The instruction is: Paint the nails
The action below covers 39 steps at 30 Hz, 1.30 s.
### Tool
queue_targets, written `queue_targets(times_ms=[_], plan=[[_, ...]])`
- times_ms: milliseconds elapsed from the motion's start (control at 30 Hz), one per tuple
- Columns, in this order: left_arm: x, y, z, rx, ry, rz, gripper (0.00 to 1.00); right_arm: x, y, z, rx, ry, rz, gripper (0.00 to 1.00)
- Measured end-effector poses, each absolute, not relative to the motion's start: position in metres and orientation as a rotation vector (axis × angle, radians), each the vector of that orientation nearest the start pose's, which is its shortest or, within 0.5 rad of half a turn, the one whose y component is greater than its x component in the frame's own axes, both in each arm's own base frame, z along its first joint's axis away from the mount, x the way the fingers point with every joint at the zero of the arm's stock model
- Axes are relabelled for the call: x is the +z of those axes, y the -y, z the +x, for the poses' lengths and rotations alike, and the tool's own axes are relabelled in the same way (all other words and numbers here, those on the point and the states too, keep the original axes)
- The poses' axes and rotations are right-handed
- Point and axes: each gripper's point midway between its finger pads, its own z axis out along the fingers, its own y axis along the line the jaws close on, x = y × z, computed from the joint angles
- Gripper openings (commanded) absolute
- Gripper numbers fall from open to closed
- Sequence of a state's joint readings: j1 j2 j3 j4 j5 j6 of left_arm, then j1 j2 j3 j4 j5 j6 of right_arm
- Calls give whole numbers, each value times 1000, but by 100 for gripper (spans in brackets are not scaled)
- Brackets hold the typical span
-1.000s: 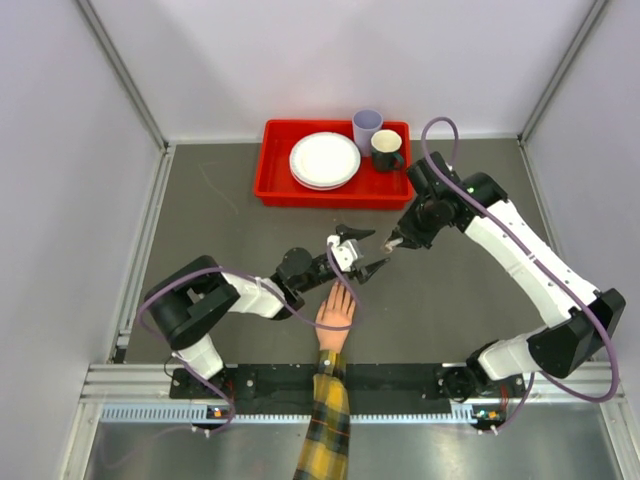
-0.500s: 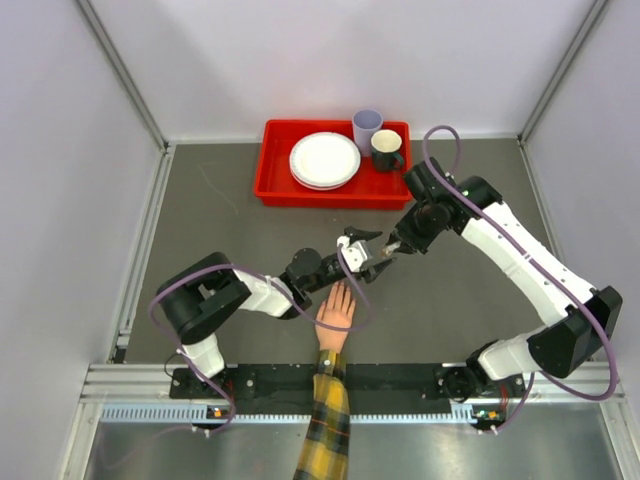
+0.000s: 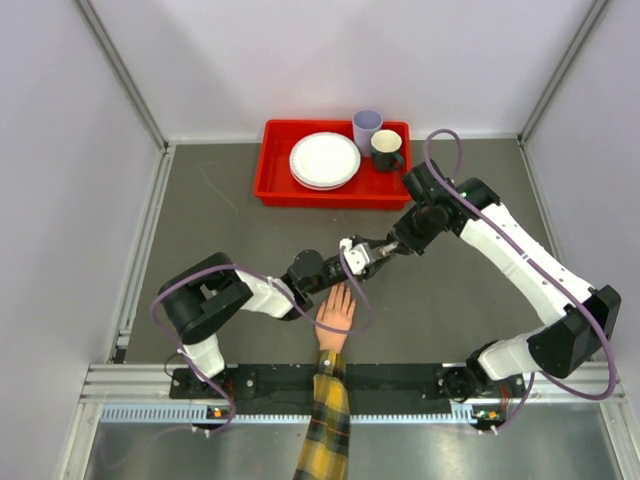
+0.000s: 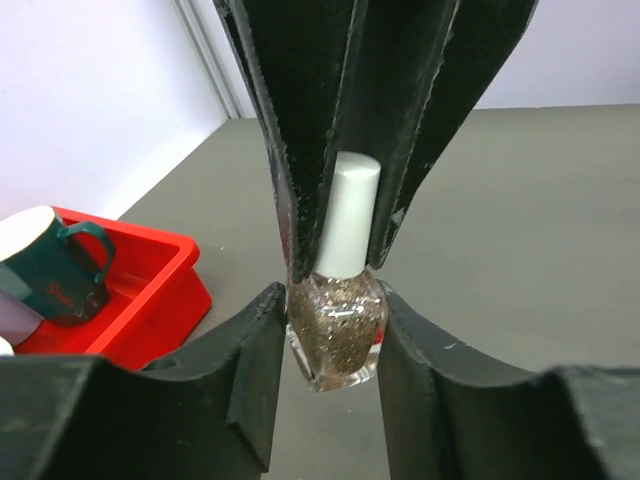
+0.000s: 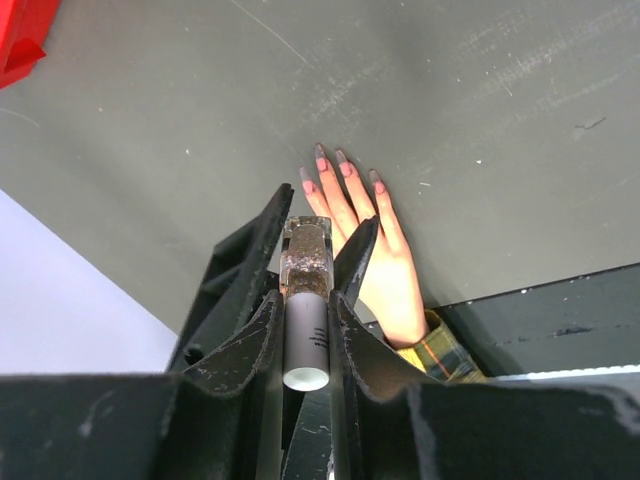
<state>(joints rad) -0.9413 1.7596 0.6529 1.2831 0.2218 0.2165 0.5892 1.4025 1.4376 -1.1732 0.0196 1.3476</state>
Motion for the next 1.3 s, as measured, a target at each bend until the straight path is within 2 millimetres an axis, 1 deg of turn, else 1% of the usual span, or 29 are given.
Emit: queue_targets(times_ms=[67, 100, 133, 167, 200, 233, 300, 333, 367, 400, 467, 567, 633, 667, 733, 767, 800, 867, 933, 967, 1033, 1100, 1133, 1167, 1200, 1233, 1300], plan=[[183, 409, 259, -756, -1090, 949, 23, 210, -207, 242, 502, -2631, 1072, 0], [183, 410, 259, -751, -1086, 955, 11, 210, -207, 242, 502, -2628, 1083, 0], [183, 410, 258, -748, -1079, 962, 2, 210, -206, 242, 501, -2624, 1091, 3], [183, 411, 257, -746, -1074, 967, 0, 210, -206, 243, 499, -2622, 1093, 7], [183, 411, 257, -747, -1075, 968, 0, 210, -205, 242, 494, -2625, 1093, 18], [182, 411, 256, -752, -1076, 969, 0, 210, -205, 242, 493, -2628, 1088, 23], [182, 411, 254, -773, -1099, 966, 0, 210, -205, 242, 494, -2636, 1051, 47], [182, 411, 253, -793, -1127, 965, 0, 210, -206, 242, 499, -2646, 1002, 50], [183, 411, 250, -822, -1155, 965, 0, 211, -208, 243, 513, -2656, 930, 63], [188, 412, 248, -844, -1169, 960, 0, 212, -210, 244, 529, -2665, 855, 65], [205, 410, 242, -917, -1213, 941, 0, 217, -212, 248, 554, -2664, 630, 71], [237, 404, 229, -1030, -1228, 911, 0, 238, -210, 253, 601, -2570, 306, 71], [259, 399, 213, -1132, -1227, 912, 0, 259, -209, 249, 663, -2458, 121, 69], [267, 397, 207, -1175, -1229, 914, 0, 272, -208, 245, 700, -2384, 31, 66], [277, 396, 195, -1255, -1236, 932, 0, 292, -208, 236, 753, -2288, -91, 63], [280, 396, 190, -1289, -1245, 937, 0, 303, -208, 231, 777, -2236, -150, 57], [282, 396, 187, -1320, -1260, 937, 0, 312, -209, 228, 798, -2192, -201, 55], [279, 394, 184, -1367, -1303, 933, 0, 324, -213, 222, 830, -2137, -292, 54], [274, 393, 183, -1397, -1350, 921, 0, 330, -219, 220, 861, -2106, -354, 56], [273, 392, 182, -1406, -1367, 916, 0, 330, -222, 220, 871, -2100, -378, 58], [269, 392, 181, -1420, -1402, 907, 0, 327, -226, 220, 887, -2103, -412, 57], [266, 391, 182, -1429, -1432, 897, 0, 325, -230, 217, 905, -2107, -449, 54], [266, 390, 181, -1433, -1440, 893, 0, 325, -230, 216, 911, -2105, -464, 51], [266, 390, 181, -1439, -1445, 889, 0, 325, -231, 214, 918, -2103, -476, 45], [267, 390, 181, -1443, -1447, 885, 0, 326, -231, 214, 919, -2099, -487, 43], [269, 389, 181, -1446, -1446, 881, 0, 326, -231, 213, 918, -2097, -496, 42], [272, 387, 182, -1445, -1440, 873, 0, 325, -230, 212, 914, -2098, -505, 45]])
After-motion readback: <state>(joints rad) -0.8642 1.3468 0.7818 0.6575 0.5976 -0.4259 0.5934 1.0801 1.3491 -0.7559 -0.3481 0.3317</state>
